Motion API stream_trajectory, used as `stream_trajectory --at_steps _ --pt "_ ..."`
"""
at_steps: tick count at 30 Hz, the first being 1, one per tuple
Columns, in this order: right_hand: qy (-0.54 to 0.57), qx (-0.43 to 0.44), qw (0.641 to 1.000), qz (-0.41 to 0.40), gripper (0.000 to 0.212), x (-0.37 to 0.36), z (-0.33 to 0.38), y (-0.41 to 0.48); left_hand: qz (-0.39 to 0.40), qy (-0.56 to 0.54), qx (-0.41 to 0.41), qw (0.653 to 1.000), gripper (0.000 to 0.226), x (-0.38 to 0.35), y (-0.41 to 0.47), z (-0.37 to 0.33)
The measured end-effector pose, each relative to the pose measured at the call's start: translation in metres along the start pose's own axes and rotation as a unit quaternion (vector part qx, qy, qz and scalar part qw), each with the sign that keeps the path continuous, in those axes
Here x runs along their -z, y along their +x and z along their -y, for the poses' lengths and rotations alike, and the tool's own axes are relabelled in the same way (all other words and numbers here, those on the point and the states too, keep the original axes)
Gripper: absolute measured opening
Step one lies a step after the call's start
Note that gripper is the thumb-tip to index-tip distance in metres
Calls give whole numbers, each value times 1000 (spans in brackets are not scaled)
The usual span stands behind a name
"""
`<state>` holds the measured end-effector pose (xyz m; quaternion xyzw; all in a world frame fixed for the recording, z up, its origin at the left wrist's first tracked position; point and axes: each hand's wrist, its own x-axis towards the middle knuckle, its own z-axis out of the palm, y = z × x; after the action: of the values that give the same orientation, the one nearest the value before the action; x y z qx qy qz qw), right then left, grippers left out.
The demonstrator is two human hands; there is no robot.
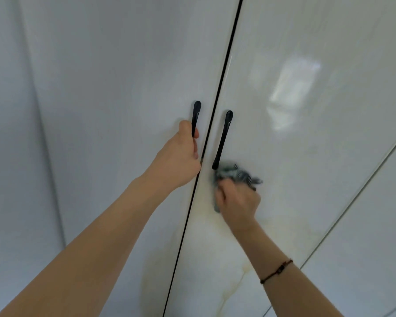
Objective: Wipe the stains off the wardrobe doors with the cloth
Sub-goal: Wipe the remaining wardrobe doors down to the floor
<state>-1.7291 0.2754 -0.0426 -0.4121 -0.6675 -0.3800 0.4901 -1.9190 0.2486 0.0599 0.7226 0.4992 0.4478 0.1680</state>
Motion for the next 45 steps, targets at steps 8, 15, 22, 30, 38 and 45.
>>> stream_trajectory --at_steps 8,15,22,30,38,45 --pt "50 -125 990 30 18 20 2 64 -11 10 -19 1000 44 0 -4 1" --pt "77 -13 985 156 31 40 -12 78 -19 13 -24 999 46 -3 -5 2" --pt "85 -163 981 64 17 67 -7 100 -32 35 -17 999 46 -4 -8 -2" --pt "-86 49 985 142 21 31 27 87 -25 21 -24 999 37 3 -6 -4" --pt "-139 55 971 186 93 2 64 -3 -28 8 -22 999 44 2 -5 2" --pt "-84 1 986 147 70 3 55 29 -44 11 -29 999 39 -1 -4 2"
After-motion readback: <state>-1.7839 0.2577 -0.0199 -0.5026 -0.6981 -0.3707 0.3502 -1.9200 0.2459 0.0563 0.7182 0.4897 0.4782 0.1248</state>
